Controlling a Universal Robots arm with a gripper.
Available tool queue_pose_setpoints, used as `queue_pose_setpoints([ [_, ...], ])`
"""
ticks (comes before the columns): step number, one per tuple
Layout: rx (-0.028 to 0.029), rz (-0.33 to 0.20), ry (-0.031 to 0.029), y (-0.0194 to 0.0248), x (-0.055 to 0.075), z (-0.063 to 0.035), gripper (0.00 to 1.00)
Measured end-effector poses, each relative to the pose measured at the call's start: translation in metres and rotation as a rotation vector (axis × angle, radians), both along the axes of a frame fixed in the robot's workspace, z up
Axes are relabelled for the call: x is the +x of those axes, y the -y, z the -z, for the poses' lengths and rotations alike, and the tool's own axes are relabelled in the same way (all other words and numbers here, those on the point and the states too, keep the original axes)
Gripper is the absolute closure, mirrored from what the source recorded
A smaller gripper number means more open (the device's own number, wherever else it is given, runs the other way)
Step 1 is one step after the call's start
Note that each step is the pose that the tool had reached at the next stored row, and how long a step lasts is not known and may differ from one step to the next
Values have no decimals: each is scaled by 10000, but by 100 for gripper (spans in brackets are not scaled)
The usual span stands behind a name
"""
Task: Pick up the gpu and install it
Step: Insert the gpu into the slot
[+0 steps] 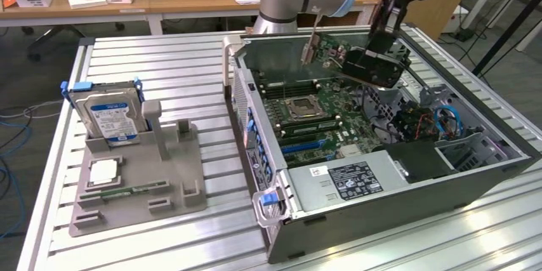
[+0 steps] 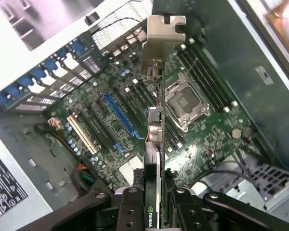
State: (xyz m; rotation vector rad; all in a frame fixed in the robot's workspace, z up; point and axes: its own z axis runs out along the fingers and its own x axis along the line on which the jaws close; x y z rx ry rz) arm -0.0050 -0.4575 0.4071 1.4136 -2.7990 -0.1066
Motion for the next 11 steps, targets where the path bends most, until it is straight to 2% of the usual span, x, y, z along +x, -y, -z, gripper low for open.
queue_pose_setpoints([
  [11,23,-1951,6,0,0,78,74],
])
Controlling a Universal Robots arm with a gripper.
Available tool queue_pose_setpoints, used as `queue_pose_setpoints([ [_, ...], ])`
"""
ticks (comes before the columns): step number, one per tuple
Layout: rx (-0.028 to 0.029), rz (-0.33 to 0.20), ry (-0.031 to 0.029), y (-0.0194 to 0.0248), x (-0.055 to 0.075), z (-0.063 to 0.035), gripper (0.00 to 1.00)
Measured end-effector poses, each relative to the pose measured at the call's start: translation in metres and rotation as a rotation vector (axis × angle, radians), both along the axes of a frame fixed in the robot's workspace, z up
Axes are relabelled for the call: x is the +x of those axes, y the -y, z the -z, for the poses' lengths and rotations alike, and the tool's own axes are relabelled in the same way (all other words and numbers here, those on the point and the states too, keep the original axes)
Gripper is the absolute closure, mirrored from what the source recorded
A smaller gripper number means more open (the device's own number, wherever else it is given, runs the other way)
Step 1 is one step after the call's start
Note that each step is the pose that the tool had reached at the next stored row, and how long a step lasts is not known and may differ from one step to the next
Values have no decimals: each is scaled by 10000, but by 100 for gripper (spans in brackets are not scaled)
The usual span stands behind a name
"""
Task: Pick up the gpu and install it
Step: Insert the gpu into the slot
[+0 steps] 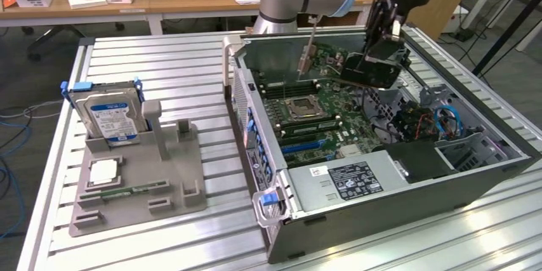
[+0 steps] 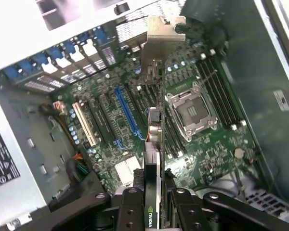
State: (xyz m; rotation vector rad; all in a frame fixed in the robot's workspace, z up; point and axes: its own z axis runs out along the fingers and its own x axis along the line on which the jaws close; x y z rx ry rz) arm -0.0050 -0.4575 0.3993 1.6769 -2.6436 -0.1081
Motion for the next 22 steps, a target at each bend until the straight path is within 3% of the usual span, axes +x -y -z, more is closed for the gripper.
queue_pose_setpoints([
  [22,0,-3994,23,0,0,239,74],
])
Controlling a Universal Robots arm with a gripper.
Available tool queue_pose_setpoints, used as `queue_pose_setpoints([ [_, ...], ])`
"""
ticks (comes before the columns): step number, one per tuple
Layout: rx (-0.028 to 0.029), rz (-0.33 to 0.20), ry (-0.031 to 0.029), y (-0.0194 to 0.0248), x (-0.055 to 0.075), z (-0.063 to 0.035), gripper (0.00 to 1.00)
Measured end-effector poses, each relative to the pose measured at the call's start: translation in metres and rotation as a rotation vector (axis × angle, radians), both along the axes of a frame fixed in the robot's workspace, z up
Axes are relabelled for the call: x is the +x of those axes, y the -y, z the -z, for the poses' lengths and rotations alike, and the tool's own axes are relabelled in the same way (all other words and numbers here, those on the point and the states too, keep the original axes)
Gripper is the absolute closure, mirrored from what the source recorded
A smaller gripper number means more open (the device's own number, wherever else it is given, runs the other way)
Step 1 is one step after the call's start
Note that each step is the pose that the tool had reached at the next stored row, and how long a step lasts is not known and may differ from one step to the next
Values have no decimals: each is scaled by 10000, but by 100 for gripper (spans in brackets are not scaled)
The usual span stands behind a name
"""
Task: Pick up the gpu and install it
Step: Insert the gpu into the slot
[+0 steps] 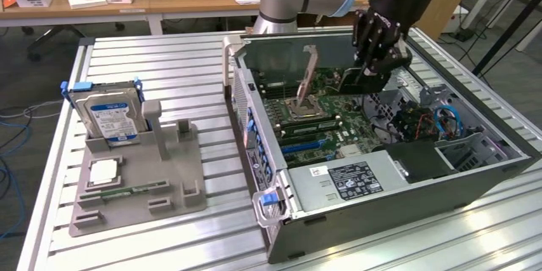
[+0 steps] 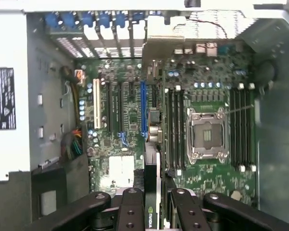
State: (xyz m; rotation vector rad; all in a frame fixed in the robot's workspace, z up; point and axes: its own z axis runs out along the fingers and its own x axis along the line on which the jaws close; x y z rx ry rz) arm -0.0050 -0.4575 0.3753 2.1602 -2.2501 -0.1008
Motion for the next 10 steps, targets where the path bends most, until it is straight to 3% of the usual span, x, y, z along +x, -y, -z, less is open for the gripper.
queue_pose_setpoints([
  [3,-2,-481,1,0,0,18,74],
  [6,3,-502,3,0,0,19,74],
  [10,14,64,19,0,1,37,74],
])
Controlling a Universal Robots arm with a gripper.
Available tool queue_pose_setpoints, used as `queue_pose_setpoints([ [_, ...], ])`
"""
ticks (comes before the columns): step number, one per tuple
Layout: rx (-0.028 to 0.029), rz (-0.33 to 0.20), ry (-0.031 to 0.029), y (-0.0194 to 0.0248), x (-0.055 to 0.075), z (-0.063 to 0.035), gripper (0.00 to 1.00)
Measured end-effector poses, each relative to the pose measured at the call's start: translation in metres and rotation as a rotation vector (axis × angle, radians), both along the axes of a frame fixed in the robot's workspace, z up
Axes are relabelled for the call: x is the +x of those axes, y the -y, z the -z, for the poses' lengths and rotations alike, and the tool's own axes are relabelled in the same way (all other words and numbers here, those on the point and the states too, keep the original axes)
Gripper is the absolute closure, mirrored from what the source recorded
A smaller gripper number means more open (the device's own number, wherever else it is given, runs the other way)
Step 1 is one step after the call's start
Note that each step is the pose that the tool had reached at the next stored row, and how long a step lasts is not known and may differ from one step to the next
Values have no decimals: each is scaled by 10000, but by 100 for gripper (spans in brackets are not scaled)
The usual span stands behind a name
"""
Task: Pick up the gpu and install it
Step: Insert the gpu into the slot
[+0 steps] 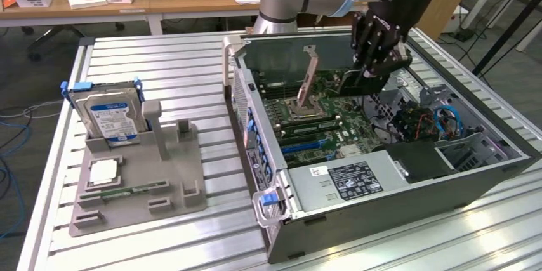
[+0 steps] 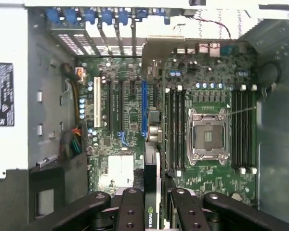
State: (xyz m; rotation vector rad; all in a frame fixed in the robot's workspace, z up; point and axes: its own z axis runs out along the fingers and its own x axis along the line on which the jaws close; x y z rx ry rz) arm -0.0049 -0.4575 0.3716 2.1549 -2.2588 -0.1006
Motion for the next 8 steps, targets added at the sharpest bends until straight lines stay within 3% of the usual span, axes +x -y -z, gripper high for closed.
queue_pose_setpoints([
  [4,-3,122,97,0,-16,47,74],
  [8,-3,103,145,0,-25,113,74],
])
